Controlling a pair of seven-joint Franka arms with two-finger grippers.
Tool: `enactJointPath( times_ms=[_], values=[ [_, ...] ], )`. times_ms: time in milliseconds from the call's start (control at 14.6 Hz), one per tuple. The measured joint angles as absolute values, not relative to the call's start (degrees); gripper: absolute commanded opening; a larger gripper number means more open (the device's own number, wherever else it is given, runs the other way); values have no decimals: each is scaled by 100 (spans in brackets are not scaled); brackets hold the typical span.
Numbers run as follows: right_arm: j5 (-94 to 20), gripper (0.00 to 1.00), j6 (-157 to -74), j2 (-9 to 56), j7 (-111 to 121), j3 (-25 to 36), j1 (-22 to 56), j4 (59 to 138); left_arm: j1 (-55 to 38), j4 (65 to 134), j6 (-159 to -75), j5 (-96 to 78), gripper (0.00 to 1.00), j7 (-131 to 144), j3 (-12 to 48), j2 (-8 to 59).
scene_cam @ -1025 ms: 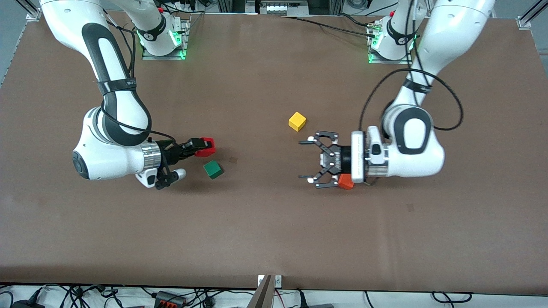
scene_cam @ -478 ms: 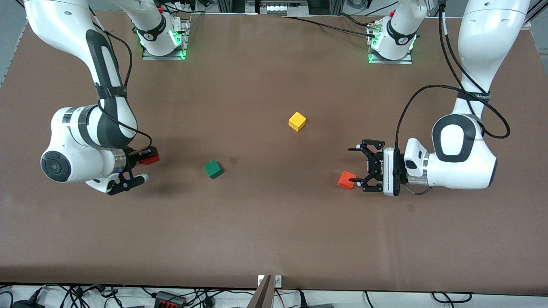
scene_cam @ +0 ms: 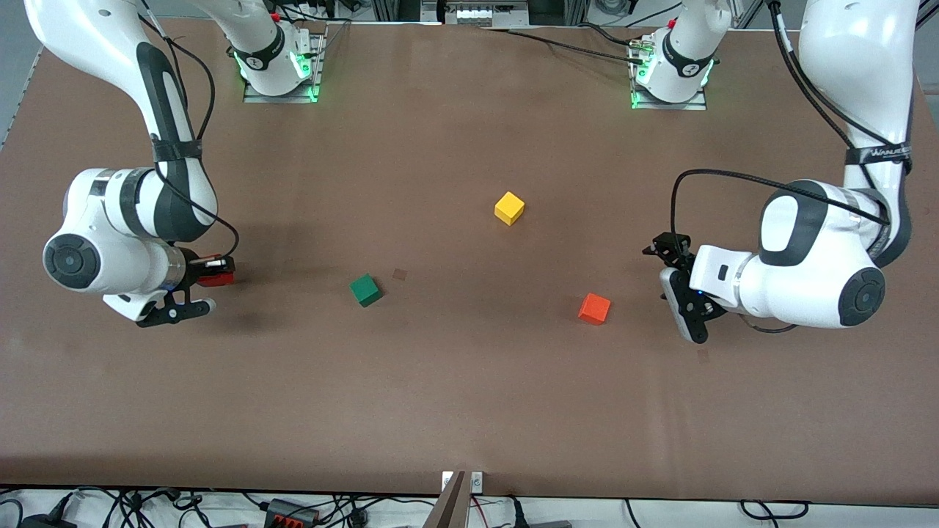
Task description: Pass red block to right arm, stack on blue
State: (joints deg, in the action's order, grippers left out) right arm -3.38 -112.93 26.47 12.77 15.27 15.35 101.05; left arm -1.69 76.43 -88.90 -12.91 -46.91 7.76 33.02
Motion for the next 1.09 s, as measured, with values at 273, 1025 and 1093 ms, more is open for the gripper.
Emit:
enactJointPath(
  times_ms=[273,1025,1093],
  values=[
    [-277,0,-11519,2480,1232,1685,1533,10449,-198,6949,-7822,-284,100,-3362,808,3245],
    [-171,0,-12191,2537,1218,1737,1322,10925,-146,8414,-8800,169,100,275,360,1089],
    [-171,0,-12196,2569,1218,1737,1286,10943,-142,8912,-9212,209,100,470,319,730]
  ],
)
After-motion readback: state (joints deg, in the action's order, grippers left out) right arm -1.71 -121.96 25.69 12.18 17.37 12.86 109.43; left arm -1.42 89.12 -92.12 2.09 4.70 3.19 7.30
